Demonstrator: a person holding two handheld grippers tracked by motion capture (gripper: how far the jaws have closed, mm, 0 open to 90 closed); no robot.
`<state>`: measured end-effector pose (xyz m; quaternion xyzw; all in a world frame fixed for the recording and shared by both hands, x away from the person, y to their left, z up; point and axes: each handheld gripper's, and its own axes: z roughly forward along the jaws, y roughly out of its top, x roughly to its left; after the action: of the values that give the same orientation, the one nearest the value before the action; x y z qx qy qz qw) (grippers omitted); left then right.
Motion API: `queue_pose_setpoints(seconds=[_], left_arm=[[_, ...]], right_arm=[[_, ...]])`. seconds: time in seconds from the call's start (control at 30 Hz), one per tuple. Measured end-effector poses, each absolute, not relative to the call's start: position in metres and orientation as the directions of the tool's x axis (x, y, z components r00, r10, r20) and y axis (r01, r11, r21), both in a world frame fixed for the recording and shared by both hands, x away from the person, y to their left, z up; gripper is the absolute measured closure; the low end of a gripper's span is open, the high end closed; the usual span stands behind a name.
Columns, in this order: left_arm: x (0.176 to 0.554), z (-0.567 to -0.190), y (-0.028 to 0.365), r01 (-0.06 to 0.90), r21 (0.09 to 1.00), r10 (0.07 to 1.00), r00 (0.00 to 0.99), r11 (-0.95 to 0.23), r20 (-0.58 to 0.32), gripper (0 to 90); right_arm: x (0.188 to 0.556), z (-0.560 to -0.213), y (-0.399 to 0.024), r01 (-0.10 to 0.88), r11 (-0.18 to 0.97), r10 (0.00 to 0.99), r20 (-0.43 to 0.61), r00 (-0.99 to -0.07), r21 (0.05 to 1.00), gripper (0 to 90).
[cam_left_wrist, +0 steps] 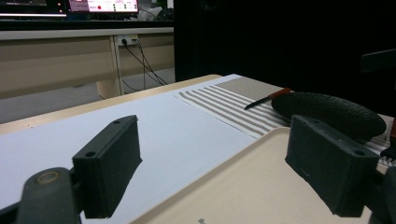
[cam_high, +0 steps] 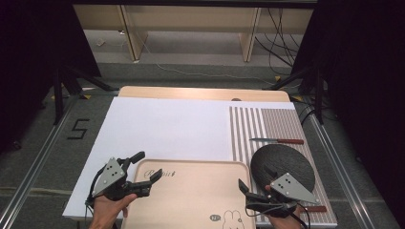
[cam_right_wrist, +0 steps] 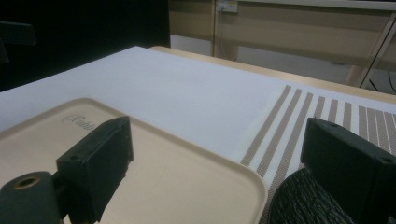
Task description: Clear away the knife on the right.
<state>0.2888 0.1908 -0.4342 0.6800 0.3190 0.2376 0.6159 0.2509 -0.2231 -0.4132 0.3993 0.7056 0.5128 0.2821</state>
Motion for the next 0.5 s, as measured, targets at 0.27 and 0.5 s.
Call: queue_pose_setpoints(seconds=[0.27, 0.5], left_arm=[[0.2885, -0.4334, 0.1903, 0.136, 0.99, 0.724, 0.687, -0.035, -0.069, 16.7], [0.2886, -0.4332, 0.19, 0.136, 0.99, 0.723, 0.688, -0.037, -0.068, 16.5]], right_arm=[[0.2521, -0.4136, -0.2231, 0.275, 0.148, 0.852, 0.018, -0.523, 0.95, 10.0], [0.2544, -0.4102, -0.228, 0.27, 0.145, 0.845, 0.023, -0.535, 0.952, 9.9]])
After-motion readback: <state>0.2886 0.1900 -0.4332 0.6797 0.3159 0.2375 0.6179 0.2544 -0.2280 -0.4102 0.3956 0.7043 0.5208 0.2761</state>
